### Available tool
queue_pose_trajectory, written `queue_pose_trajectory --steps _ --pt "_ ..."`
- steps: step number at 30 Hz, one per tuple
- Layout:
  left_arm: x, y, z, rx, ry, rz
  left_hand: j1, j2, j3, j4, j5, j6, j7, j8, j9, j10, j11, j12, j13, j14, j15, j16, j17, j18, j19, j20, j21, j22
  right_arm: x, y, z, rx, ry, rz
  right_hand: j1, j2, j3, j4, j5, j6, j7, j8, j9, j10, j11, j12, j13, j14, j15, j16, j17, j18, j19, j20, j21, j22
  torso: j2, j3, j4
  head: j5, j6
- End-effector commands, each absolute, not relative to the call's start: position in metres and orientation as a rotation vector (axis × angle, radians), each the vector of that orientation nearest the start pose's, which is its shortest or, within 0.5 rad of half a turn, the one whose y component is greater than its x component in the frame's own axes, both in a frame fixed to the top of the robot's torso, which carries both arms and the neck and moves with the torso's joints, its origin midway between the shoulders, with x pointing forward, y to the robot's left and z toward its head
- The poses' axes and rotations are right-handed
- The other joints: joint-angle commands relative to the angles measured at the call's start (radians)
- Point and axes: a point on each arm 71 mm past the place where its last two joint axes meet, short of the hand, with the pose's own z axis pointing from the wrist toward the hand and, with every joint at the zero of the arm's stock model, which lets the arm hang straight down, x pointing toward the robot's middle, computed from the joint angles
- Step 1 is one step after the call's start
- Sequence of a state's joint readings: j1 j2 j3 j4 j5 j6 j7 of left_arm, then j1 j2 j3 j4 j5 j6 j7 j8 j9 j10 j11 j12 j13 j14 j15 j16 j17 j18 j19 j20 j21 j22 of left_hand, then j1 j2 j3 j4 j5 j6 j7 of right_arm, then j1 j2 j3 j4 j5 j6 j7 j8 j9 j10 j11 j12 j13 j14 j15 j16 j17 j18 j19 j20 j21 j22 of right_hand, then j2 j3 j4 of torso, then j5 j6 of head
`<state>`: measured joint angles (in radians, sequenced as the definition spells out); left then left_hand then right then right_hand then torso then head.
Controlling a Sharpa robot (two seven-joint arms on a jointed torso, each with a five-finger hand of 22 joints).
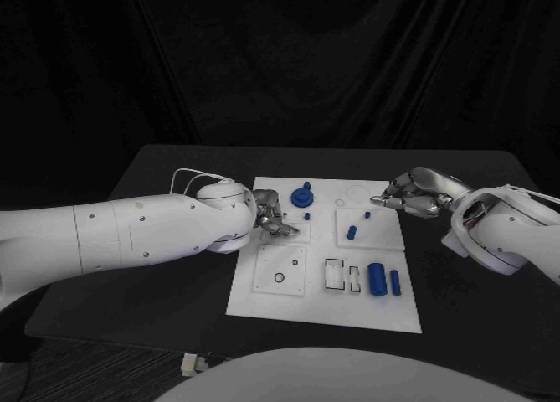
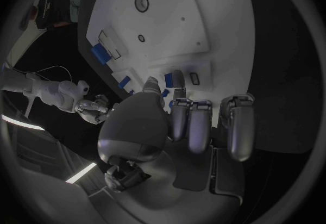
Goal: Assemble the parts on the task board
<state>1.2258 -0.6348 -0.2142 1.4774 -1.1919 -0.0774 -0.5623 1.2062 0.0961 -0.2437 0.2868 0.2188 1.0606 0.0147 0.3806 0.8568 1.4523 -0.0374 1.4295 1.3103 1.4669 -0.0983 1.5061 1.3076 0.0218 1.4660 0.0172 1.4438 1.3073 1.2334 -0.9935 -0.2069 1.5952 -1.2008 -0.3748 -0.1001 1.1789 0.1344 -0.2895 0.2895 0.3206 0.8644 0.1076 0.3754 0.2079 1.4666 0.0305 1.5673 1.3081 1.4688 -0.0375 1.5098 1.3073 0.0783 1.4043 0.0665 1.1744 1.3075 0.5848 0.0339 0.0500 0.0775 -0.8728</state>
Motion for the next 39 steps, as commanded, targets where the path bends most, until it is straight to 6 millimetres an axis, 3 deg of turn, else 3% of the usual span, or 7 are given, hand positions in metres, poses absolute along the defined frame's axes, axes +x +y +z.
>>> queue_pose_trajectory --steps 1,24,32,39 --pt "0.4633 0.1348 -0.2648 -0.028 2.243 -0.372 0.012 0.001 -0.004 -0.001 0.009 -0.014 -0.001 0.004 0.006 0.056 -0.019 0.001 0.133 0.085 -0.004 0.004 0.212 0.007 0.048 -0.005 0.002 0.226 0.4516 -0.2614 -0.2228 0.119 1.808 0.633 0.006 0.002 -0.005 0.001 0.005 -0.002 -0.006 0.007 0.001 0.100 -0.007 0.000 0.258 0.067 -0.006 -0.005 0.120 0.012 -0.009 0.000 -0.005 0.127 0.000 0.0000 0.0000 -0.001 0.000" --pt "0.4653 0.1306 -0.2700 -0.012 2.270 -0.348 0.015 0.012 -0.005 0.000 0.038 -0.056 0.011 -0.026 -0.006 0.051 -0.010 -0.005 0.127 0.084 0.002 0.001 0.210 0.007 0.046 0.000 -0.001 0.225 0.4509 -0.2615 -0.2228 0.118 1.808 0.635 0.006 0.003 -0.006 0.001 0.005 -0.002 -0.007 0.007 0.002 0.100 -0.007 0.000 0.257 0.067 -0.006 -0.006 0.120 0.012 -0.009 0.000 -0.007 0.126 0.001 0.0003 0.0001 -0.004 0.000" --pt "0.4653 0.1283 -0.2703 -0.008 2.266 -0.362 0.032 0.016 -0.006 -0.002 0.082 -0.035 0.014 -0.070 -0.056 0.051 -0.008 -0.009 0.123 0.085 0.005 0.003 0.211 0.007 0.048 0.003 0.000 0.226 0.4508 -0.2615 -0.2231 0.118 1.810 0.634 0.007 0.003 -0.007 0.001 0.006 -0.002 -0.007 0.007 0.002 0.100 -0.007 0.000 0.257 0.067 -0.006 -0.006 0.120 0.012 -0.009 0.000 -0.008 0.126 0.000 -0.0001 -0.0001 -0.002 0.000" --pt "0.4662 0.1270 -0.2706 -0.008 2.262 -0.368 0.061 0.016 0.003 -0.004 0.152 -0.016 0.012 -0.099 -0.092 0.051 -0.009 -0.010 0.122 0.085 0.004 0.002 0.210 0.007 0.048 0.002 0.000 0.225 0.4508 -0.2612 -0.2234 0.118 1.812 0.634 0.007 0.003 -0.007 0.001 0.006 -0.002 -0.007 0.007 0.002 0.100 -0.007 0.000 0.257 0.067 -0.006 -0.006 0.120 0.013 -0.010 0.000 -0.009 0.125 0.000 -0.0002 -0.0001 -0.002 0.000"
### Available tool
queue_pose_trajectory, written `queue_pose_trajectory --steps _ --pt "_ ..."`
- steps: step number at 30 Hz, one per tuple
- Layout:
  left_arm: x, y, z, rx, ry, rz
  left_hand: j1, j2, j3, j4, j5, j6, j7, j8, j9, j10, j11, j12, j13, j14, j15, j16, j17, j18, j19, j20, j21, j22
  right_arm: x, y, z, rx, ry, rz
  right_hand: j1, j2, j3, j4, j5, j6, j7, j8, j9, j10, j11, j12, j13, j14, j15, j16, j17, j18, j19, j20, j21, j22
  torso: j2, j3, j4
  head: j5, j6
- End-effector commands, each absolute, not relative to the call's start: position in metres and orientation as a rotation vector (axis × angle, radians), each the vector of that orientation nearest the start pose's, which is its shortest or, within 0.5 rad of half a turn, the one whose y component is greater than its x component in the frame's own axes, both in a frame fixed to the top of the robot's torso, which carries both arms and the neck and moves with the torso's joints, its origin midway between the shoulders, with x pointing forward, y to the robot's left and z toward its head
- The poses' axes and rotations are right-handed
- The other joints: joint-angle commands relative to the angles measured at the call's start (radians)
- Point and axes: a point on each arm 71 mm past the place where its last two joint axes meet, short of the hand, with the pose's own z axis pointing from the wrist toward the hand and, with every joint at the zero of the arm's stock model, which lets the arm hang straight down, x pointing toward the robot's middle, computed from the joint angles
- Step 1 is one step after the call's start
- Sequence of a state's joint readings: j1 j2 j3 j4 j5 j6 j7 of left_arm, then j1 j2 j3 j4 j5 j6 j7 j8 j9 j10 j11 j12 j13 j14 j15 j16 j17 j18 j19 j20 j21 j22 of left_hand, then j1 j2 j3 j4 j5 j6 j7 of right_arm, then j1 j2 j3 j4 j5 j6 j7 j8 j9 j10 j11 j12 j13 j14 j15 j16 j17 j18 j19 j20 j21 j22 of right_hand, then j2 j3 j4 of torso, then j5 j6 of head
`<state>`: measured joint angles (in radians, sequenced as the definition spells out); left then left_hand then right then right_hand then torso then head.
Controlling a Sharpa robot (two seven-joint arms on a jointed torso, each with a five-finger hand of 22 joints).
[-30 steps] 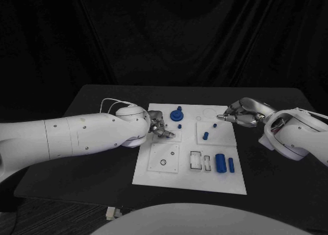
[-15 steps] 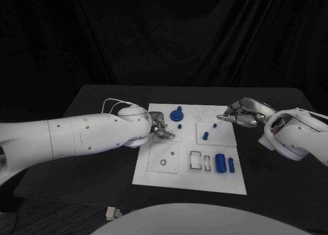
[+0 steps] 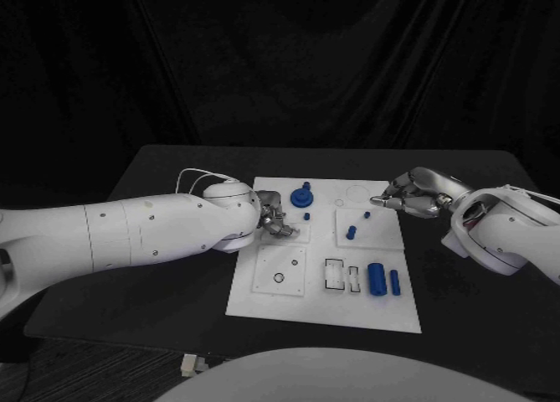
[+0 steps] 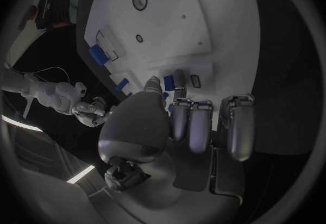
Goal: Assemble the parts on the task board
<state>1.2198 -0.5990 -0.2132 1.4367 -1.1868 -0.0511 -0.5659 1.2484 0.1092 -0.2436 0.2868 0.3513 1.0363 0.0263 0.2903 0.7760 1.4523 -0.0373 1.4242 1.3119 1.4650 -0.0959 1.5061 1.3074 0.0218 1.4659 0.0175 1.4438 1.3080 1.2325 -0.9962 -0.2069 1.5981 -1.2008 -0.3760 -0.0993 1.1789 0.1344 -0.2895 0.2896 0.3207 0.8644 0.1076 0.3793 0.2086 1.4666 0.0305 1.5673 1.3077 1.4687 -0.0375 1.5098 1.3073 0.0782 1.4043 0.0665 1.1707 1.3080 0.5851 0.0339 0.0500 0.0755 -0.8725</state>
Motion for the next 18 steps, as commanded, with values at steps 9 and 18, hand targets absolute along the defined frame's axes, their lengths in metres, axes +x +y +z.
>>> queue_pose_trajectory --steps 9,18 --pt "0.4674 0.1269 -0.2706 -0.011 2.252 -0.379 0.040 0.003 0.013 -0.003 0.082 0.018 -0.001 -0.023 -0.030 0.050 -0.010 -0.006 0.118 0.087 0.000 0.002 0.210 0.007 0.048 0.001 0.001 0.225 0.4509 -0.2614 -0.2239 0.118 1.815 0.633 0.008 0.003 -0.007 0.000 0.006 -0.002 -0.007 0.004 0.002 0.100 -0.007 0.000 0.257 0.067 -0.007 -0.006 0.119 0.013 -0.010 0.000 -0.007 0.124 0.000 0.0001 0.0002 0.000 0.000" --pt "0.4690 0.1248 -0.2704 -0.015 2.236 -0.396 0.071 -0.003 0.031 -0.005 0.154 0.036 -0.007 -0.028 -0.041 0.051 -0.015 -0.007 0.118 0.087 -0.004 0.003 0.211 0.007 0.049 -0.002 0.002 0.226 0.4510 -0.2613 -0.2242 0.118 1.817 0.632 0.008 0.003 -0.007 0.000 0.006 -0.002 -0.007 0.004 0.002 0.100 -0.007 0.000 0.257 0.067 -0.007 -0.006 0.119 0.013 -0.010 0.000 -0.007 0.124 0.000 0.0000 0.0000 0.002 0.000"
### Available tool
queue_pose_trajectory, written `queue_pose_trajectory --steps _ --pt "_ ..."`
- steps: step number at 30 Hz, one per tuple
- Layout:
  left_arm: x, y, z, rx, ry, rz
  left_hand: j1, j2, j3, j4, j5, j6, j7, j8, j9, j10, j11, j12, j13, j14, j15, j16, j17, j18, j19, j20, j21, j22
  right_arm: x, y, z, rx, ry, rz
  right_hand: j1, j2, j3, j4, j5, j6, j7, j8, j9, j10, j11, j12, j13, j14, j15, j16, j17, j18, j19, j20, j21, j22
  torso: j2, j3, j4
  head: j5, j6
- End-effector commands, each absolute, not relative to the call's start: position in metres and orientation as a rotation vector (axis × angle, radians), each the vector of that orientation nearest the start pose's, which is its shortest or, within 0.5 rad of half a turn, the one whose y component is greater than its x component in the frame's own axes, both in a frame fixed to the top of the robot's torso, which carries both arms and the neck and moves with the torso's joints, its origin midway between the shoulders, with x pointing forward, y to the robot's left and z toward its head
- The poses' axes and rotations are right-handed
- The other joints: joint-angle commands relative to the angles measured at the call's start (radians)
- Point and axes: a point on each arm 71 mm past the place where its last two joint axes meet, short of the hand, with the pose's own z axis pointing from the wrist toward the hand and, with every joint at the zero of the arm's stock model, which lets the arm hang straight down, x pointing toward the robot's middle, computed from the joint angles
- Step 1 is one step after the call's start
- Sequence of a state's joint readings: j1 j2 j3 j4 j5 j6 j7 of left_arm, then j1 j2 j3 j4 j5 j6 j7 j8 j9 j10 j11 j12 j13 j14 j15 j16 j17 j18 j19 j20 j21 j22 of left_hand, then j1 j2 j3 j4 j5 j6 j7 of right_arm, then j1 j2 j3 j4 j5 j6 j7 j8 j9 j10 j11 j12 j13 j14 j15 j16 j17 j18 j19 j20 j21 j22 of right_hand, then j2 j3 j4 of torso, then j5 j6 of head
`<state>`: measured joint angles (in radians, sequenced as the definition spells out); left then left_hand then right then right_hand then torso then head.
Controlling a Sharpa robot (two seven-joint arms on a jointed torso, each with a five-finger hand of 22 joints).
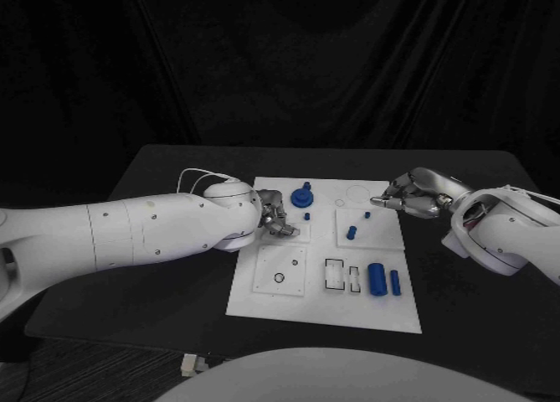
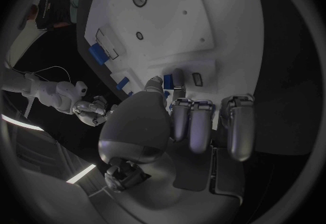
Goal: Assemble the parts on the task board
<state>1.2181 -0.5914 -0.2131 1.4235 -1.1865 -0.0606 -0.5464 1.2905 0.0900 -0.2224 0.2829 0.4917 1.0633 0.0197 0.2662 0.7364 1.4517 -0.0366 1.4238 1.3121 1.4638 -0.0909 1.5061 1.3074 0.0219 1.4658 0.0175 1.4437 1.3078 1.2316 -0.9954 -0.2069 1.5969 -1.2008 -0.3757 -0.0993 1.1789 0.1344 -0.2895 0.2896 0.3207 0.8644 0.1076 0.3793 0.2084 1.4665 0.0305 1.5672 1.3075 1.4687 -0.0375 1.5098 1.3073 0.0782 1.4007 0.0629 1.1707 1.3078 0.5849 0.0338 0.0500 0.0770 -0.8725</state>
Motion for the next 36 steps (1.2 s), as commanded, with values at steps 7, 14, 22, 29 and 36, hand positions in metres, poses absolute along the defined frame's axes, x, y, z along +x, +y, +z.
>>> queue_pose_trajectory --steps 7,14,22,29,36 --pt "0.4697 0.1248 -0.2715 -0.011 2.243 -0.389 0.078 0.014 0.051 -0.008 0.015 0.017 -0.005 -0.007 -0.008 0.051 -0.021 -0.008 0.116 0.088 -0.013 0.003 0.210 0.006 0.049 -0.006 0.002 0.226 0.4509 -0.2618 -0.2243 0.119 1.819 0.631 0.010 0.005 -0.007 -0.001 0.007 -0.001 -0.007 0.004 0.002 0.099 -0.008 0.000 0.257 0.067 -0.007 -0.007 0.118 0.013 -0.006 0.003 -0.008 0.124 0.000 0.0002 0.0000 -0.001 0.000" --pt "0.4696 0.1251 -0.2720 -0.011 2.247 -0.385 0.130 -0.006 0.116 -0.016 0.035 0.018 -0.007 -0.011 -0.013 0.050 -0.023 -0.011 0.114 0.088 -0.015 0.001 0.209 0.006 0.049 -0.009 0.003 0.226 0.4506 -0.2622 -0.2243 0.120 1.820 0.629 0.010 0.005 -0.007 -0.001 0.007 -0.001 -0.007 0.004 0.002 0.099 -0.008 0.000 0.257 0.067 -0.007 -0.007 0.118 0.013 -0.006 0.003 -0.008 0.124 0.000 -0.0001 -0.0004 0.000 0.000" --pt "0.4694 0.1252 -0.2721 -0.012 2.246 -0.385 0.149 -0.038 0.192 -0.009 0.045 0.022 -0.006 -0.008 -0.011 0.050 -0.024 -0.012 0.114 0.088 -0.015 0.002 0.209 0.006 0.049 -0.010 0.003 0.226 0.4505 -0.2624 -0.2244 0.121 1.820 0.628 0.010 0.005 -0.007 -0.001 0.007 -0.001 -0.007 0.004 0.002 0.099 -0.008 0.000 0.257 0.067 -0.007 -0.007 0.118 0.013 -0.006 0.003 -0.008 0.124 -0.001 0.0000 0.0000 0.000 0.000" --pt "0.4688 0.1257 -0.2712 -0.019 2.236 -0.394 0.127 -0.069 0.299 0.004 0.086 0.021 -0.003 -0.002 -0.004 0.050 -0.022 -0.014 0.113 0.088 -0.014 0.002 0.209 0.006 0.049 -0.009 0.003 0.226 0.4503 -0.2626 -0.2243 0.121 1.821 0.628 0.014 0.006 -0.007 -0.001 0.008 -0.001 -0.007 0.004 0.003 0.099 -0.008 -0.001 0.256 0.067 -0.007 -0.007 0.117 0.013 -0.006 0.003 -0.009 0.124 0.000 -0.0004 0.0001 -0.001 0.000" --pt "0.4673 0.1262 -0.2694 -0.029 2.219 -0.411 0.084 -0.099 0.411 0.003 0.087 0.021 -0.001 0.007 0.006 0.050 -0.021 -0.014 0.113 0.088 -0.012 0.002 0.209 0.006 0.050 -0.008 0.004 0.226 0.4502 -0.2628 -0.2243 0.122 1.821 0.627 0.014 0.006 -0.007 -0.001 0.008 -0.001 -0.007 0.004 0.003 0.099 -0.008 -0.001 0.256 0.067 -0.007 -0.007 0.117 0.013 -0.006 0.003 -0.009 0.124 0.000 0.0000 0.0006 0.000 0.000"
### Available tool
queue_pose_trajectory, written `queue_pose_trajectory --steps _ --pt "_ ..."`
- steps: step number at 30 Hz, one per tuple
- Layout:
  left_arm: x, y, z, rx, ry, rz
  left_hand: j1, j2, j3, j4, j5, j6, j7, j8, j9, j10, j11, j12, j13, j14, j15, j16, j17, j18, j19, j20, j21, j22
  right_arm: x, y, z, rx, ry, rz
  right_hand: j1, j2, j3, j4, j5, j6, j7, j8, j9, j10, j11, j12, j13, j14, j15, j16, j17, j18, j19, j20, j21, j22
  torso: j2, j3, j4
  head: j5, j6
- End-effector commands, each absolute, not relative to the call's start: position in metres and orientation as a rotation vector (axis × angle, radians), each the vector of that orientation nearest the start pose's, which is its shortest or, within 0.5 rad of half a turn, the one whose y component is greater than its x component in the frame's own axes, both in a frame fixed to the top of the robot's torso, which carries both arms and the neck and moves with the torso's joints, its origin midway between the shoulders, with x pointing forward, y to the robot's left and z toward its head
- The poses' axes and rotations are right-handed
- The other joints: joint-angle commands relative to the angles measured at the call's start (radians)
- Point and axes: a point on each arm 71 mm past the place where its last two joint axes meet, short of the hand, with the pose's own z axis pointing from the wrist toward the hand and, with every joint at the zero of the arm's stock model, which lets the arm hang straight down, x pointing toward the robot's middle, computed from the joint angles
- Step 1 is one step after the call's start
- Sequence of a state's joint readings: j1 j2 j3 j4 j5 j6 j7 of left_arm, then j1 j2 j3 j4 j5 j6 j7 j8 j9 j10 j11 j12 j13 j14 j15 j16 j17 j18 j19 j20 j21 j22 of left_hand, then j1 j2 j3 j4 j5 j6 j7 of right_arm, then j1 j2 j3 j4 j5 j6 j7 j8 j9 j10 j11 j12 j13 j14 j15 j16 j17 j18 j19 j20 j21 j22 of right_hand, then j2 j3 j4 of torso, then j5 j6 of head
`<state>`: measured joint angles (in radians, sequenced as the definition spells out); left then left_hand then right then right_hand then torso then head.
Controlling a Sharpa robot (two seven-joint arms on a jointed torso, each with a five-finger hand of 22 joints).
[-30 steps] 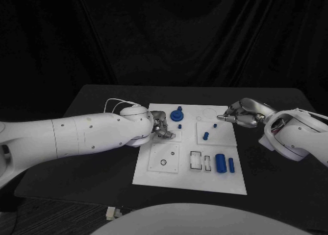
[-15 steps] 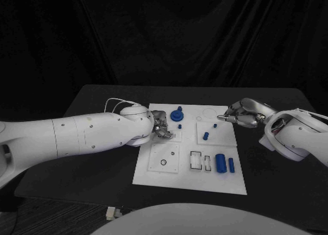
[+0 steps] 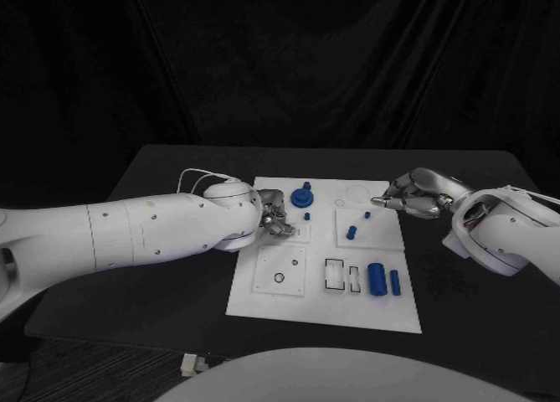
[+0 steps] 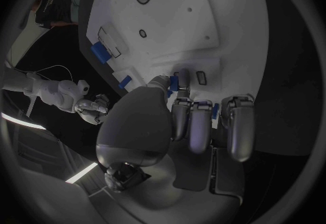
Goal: Assemble the parts on the task board
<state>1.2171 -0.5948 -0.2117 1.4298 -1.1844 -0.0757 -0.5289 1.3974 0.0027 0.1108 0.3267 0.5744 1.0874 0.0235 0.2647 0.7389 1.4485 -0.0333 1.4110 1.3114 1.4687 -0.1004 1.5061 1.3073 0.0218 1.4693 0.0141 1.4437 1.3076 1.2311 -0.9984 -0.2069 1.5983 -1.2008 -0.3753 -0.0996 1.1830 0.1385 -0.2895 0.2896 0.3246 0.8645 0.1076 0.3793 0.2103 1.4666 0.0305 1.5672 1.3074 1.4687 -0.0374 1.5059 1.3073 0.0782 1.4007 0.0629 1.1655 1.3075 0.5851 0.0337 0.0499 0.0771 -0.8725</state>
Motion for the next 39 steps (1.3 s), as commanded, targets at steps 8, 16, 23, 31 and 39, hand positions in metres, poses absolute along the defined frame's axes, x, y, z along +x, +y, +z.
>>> queue_pose_trajectory --steps 8,16,23,31,39 --pt "0.463 0.130 -0.267 -0.035 2.220 -0.411 -0.053 -0.022 0.148 -0.042 0.005 0.000 -0.006 0.018 0.012 0.054 -0.023 -0.002 0.112 0.083 -0.003 0.003 0.210 0.006 0.047 -0.004 0.005 0.227 0.450 -0.263 -0.225 0.123 1.824 0.624 0.012 0.002 -0.007 -0.002 0.005 -0.001 -0.008 0.005 0.001 0.098 -0.008 -0.002 0.256 0.066 -0.007 -0.004 0.115 0.014 -0.007 0.003 -0.006 0.123 0.000 0.0000 0.0005 -0.001 0.000" --pt "0.463 0.133 -0.255 -0.007 2.234 -0.390 -0.070 -0.027 0.174 -0.043 0.001 0.005 -0.007 0.023 0.016 0.054 -0.024 -0.003 0.112 0.083 -0.003 0.003 0.209 0.006 0.046 -0.004 0.005 0.226 0.450 -0.263 -0.225 0.123 1.826 0.623 0.013 0.002 -0.007 -0.002 0.005 -0.001 -0.008 0.005 0.001 0.098 -0.008 -0.002 0.255 0.066 -0.007 -0.004 0.116 0.014 -0.007 0.003 -0.007 0.123 0.000 0.0003 0.0007 -0.001 0.000" --pt "0.474 0.132 -0.235 -0.022 2.283 -0.411 -0.075 -0.038 0.204 -0.049 -0.004 0.006 -0.008 0.027 0.020 0.052 -0.025 -0.006 0.109 0.082 -0.004 -0.001 0.207 0.007 0.044 -0.004 0.000 0.225 0.451 -0.263 -0.225 0.123 1.827 0.622 0.015 0.002 -0.006 -0.003 0.005 -0.001 -0.008 0.005 0.002 0.098 -0.008 -0.002 0.255 0.066 -0.007 -0.005 0.115 0.014 -0.007 0.002 -0.008 0.123 -0.001 0.0004 0.0005 -0.001 0.000" --pt "0.483 0.127 -0.223 0.009 2.341 -0.415 -0.076 -0.050 0.231 -0.058 -0.002 0.002 -0.007 0.028 0.024 0.050 -0.024 -0.008 0.108 0.081 -0.003 -0.002 0.206 0.008 0.041 -0.004 -0.005 0.224 0.451 -0.263 -0.225 0.123 1.830 0.620 0.015 0.002 -0.006 -0.003 0.005 -0.001 -0.008 0.005 0.002 0.098 -0.008 -0.002 0.255 0.066 -0.007 -0.005 0.115 0.014 -0.007 0.002 -0.008 0.123 0.000 0.0004 0.0000 -0.003 0.000" --pt "0.491 0.126 -0.229 -0.008 2.511 -0.372 -0.092 -0.068 0.280 -0.068 -0.028 -0.001 -0.006 0.031 0.029 0.050 -0.023 -0.005 0.111 0.082 -0.003 0.003 0.209 0.008 0.041 -0.003 -0.004 0.224 0.450 -0.264 -0.225 0.124 1.834 0.618 0.018 0.003 -0.006 -0.003 0.005 -0.001 -0.008 0.005 0.002 0.096 -0.008 -0.003 0.253 0.065 -0.008 -0.007 0.112 0.015 -0.008 0.002 -0.013 0.121 0.000 0.0004 -0.0004 -0.002 0.000"
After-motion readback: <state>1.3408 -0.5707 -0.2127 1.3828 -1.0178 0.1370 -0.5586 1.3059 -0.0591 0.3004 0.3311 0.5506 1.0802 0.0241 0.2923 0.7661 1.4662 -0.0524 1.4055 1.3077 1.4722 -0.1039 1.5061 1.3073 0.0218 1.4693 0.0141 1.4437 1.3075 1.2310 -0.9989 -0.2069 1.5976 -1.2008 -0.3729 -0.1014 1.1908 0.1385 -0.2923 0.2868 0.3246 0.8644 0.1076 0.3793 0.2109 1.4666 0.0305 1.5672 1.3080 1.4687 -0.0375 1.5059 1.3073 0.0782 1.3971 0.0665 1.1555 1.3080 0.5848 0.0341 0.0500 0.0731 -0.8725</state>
